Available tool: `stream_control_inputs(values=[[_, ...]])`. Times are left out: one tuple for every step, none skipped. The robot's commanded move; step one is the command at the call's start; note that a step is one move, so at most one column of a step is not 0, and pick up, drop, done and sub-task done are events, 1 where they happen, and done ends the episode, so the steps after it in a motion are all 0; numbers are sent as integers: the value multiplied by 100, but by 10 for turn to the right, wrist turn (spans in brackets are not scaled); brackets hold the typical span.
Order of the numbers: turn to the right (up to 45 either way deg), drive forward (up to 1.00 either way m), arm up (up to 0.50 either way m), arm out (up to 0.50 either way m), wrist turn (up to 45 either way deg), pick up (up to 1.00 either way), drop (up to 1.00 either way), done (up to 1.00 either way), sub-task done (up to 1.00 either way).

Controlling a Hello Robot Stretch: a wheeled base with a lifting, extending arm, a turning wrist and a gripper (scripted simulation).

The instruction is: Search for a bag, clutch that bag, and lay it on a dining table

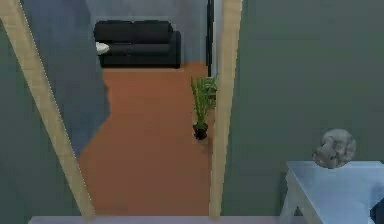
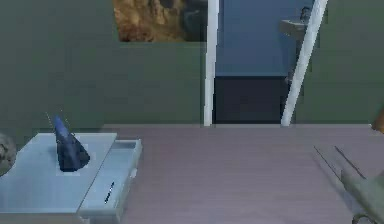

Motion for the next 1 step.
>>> stream_control_inputs(values=[[450, 0, 0, 0, 0, 0, 0, 0, 0]])
